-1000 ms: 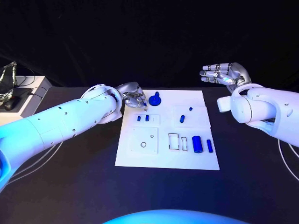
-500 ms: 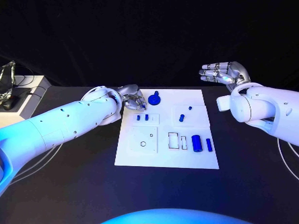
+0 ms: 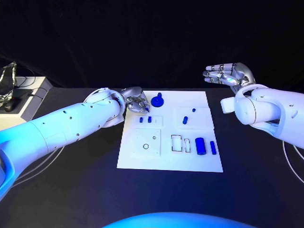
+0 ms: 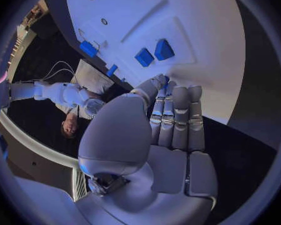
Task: Assemble the parts on the task board
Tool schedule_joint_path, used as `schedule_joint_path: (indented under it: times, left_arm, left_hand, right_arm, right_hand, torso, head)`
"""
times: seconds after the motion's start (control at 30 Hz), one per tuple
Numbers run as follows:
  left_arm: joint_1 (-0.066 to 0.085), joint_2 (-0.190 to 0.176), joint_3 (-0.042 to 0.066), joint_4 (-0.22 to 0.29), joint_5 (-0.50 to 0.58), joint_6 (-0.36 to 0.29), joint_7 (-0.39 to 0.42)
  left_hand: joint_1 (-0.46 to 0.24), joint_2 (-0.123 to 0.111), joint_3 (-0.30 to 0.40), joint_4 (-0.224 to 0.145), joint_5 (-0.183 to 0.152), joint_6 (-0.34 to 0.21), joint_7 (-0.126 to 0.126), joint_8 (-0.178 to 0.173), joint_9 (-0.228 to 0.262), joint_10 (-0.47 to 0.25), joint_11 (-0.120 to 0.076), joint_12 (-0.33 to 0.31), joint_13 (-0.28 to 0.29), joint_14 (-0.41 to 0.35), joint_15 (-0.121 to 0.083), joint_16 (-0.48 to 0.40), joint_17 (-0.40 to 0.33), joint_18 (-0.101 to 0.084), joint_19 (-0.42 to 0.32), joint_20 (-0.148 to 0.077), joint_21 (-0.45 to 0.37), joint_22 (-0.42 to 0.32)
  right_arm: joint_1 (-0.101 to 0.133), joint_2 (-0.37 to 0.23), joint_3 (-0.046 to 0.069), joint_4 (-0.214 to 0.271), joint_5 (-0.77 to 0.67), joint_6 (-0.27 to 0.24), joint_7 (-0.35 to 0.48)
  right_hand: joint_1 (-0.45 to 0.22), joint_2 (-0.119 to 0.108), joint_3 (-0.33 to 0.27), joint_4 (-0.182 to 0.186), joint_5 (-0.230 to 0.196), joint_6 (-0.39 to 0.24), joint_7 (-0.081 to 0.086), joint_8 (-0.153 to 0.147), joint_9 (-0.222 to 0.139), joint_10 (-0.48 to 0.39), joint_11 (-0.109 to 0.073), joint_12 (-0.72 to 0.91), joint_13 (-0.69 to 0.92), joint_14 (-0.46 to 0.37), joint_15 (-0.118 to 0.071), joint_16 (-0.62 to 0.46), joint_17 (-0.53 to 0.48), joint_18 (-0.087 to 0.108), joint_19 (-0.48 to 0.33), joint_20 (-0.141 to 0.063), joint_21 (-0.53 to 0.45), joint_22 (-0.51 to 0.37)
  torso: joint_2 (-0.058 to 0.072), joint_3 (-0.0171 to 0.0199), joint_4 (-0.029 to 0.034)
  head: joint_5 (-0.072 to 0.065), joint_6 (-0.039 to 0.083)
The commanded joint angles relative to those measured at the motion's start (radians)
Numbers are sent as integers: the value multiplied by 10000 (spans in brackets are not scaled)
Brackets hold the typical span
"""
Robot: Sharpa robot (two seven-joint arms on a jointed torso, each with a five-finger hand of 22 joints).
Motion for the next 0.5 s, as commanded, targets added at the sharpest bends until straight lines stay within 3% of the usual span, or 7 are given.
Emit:
schedule_joint_path:
  times: [0.03,0.5]
  left_arm:
    - [-6,50,-16,-1,-122,228,-45]
    - [-32,163,-111,-47,-195,154,59]
  left_hand:
    - [79,-4,16,-5,28,59,-9,-11,9,57,29,-42,7,72,-2,-46,8,176,82,10,41,140]
    - [101,9,-65,-1,2,152,-56,-1,16,130,-23,19,26,85,-35,-33,51,170,93,3,41,137]
  right_arm:
    - [4,1,6,14,-99,137,113]
    - [4,1,6,24,-99,152,106]
  right_hand:
    - [-29,1,0,78,31,-59,29,-28,-4,-5,19,-55,-8,-7,21,-32,-13,-65,-78,1,-38,-16]
    - [-29,1,0,78,31,-59,29,-28,-4,-5,19,-55,-8,-7,21,-32,-13,-65,-78,1,-38,-16]
  torso:
    - [5,0,3]
    - [5,8,-2]
  head:
    - [-3,-1]
    - [-30,-30]
